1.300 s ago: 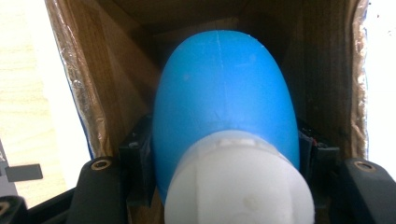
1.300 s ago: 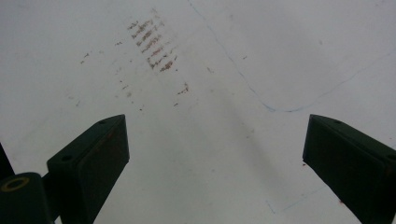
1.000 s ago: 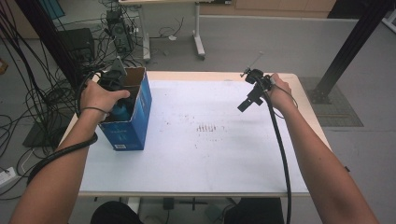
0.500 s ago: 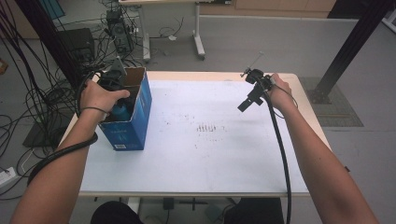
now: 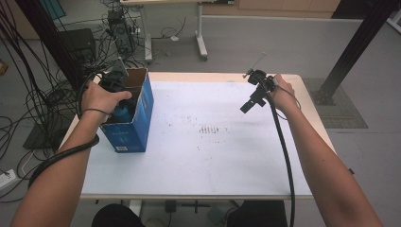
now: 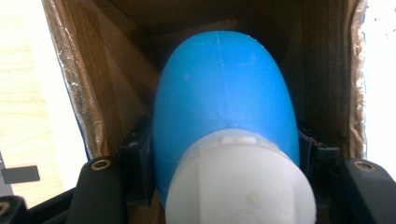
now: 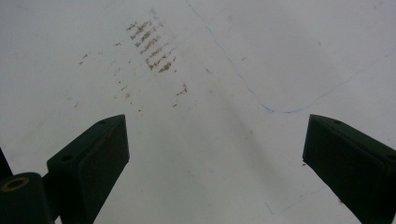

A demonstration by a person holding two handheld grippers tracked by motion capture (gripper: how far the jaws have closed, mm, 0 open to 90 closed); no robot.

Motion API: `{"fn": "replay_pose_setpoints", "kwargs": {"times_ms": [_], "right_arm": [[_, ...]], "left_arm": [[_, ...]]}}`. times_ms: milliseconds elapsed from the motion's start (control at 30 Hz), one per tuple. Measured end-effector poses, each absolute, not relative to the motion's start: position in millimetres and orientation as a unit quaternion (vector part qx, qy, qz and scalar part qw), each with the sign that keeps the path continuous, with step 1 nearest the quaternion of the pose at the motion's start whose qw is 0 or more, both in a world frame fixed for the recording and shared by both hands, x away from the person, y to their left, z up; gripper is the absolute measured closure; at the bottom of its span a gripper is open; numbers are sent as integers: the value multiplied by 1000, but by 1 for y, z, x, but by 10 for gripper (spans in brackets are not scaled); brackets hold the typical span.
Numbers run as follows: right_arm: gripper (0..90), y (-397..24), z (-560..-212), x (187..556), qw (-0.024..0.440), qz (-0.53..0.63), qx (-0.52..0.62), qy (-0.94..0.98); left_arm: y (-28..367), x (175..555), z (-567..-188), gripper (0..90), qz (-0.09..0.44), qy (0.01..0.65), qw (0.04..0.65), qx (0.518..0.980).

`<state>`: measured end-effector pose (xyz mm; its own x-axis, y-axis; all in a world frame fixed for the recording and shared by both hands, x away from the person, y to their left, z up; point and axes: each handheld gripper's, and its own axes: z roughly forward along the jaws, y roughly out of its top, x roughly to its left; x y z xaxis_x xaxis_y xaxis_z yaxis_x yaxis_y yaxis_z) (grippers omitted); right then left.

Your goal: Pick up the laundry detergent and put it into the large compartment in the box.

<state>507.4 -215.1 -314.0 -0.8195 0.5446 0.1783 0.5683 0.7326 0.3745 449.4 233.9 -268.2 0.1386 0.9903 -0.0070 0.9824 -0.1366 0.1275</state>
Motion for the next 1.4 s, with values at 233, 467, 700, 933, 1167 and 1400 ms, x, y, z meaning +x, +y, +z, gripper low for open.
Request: {"fn": "replay_pose_setpoints", "kwargs": {"times_ms": [233, 467, 700, 933, 1167, 1400], "right_arm": [[69, -216, -313, 507, 27, -211, -299, -930], [69, -216, -312, 506, 27, -211, -300, -930], [69, -216, -312, 507, 27, -211, -300, -930], [69, -216, -312, 507, 25, -209, -299, -931], [69, -215, -312, 507, 25, -207, -300, -931], [69, -216, -313, 508, 26, -206, -299, -931]], "left_arm": [[234, 449, -268, 373, 39, 656, 50, 752], [233, 448, -268, 373, 40, 655, 49, 753], [233, 448, -268, 373, 40, 655, 49, 753], [234, 448, -268, 373, 40, 656, 51, 752], [234, 448, -268, 373, 39, 655, 50, 753], [234, 448, -268, 372, 39, 654, 50, 754]]}}
